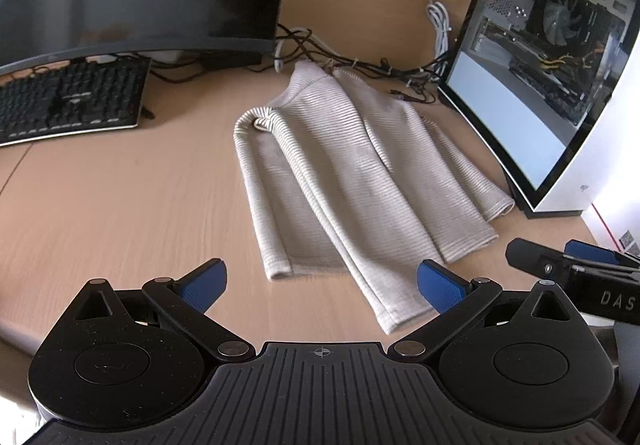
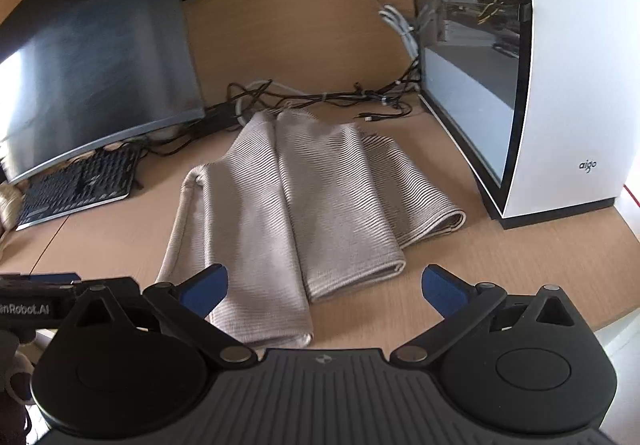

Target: Fold clothes

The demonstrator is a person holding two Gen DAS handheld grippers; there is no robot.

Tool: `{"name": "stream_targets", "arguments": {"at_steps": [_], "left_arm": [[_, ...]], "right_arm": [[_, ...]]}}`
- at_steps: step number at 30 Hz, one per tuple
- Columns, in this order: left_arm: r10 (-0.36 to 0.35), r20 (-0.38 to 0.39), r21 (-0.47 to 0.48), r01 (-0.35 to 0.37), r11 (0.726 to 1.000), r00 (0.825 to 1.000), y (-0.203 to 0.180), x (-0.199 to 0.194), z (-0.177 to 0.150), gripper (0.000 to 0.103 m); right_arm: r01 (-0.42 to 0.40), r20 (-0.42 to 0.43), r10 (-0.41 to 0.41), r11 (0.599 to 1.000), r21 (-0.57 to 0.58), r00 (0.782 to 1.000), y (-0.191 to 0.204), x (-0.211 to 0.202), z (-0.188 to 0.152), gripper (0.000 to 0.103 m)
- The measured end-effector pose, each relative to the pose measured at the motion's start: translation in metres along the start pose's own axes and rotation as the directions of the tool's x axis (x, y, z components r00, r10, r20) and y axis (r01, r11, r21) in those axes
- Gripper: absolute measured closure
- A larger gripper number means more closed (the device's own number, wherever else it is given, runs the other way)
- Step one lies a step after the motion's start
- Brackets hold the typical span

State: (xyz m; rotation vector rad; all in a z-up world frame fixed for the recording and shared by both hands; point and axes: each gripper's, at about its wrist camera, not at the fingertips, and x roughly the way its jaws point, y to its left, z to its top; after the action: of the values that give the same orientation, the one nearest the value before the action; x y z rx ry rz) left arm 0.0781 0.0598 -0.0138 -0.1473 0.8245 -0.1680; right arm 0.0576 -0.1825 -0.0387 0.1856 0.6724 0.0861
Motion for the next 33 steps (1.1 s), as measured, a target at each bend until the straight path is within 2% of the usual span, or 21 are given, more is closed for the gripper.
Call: {"name": "stream_targets", "arguments": {"at_steps": [5, 8, 16, 22, 26, 28, 33], "left_arm": [[-0.079, -0.032, 0.018, 0.079, 0.997, 0.996, 0.03, 0.014, 0.021, 0.0], [-0.136, -0.058, 0.031, 0.138, 0.99, 0.989, 0.041, 0.026, 0.031, 0.0], [-0.22, -0.153, 0.013, 0.225, 0.974, 0.963, 0.035, 0.078, 0.049, 0.0], [-0.174, -0.171, -0.009, 0.175, 0.985, 0.97, 0.02, 0.119, 0.066, 0.0], [-0.172, -0.189, -0.04, 0.167, 0.985, 0.967, 0.019, 0.139, 0.076, 0.0], [-0.149, -0.196, -0.048, 0.142, 0.989, 0.969, 0.021, 0.149, 0.08, 0.0], [-0.129, -0.208, -0.091, 0.113, 0.989, 0.97, 0.031, 0.164, 0.086, 0.0]], "right_arm": [[0.052, 0.007, -0.053, 0.996, 0.074, 0.999, 0.013, 0.011, 0.013, 0.0], [0.067, -0.003, -0.067, 0.995, 0.077, 0.998, 0.009, 0.02, 0.019, 0.0], [0.107, -0.032, -0.104, 0.99, 0.087, 0.994, -0.002, 0.045, 0.033, 0.0], [0.129, -0.056, -0.125, 0.987, 0.093, 0.991, -0.011, 0.066, 0.044, 0.0], [0.048, -0.081, -0.041, 0.995, 0.083, 0.996, -0.019, 0.105, 0.069, 0.0], [0.014, -0.089, -0.007, 0.997, 0.073, 0.996, -0.02, 0.123, 0.078, 0.0], [-0.064, -0.144, 0.077, 0.994, 0.092, 0.987, -0.022, 0.178, 0.096, 0.0]]}}
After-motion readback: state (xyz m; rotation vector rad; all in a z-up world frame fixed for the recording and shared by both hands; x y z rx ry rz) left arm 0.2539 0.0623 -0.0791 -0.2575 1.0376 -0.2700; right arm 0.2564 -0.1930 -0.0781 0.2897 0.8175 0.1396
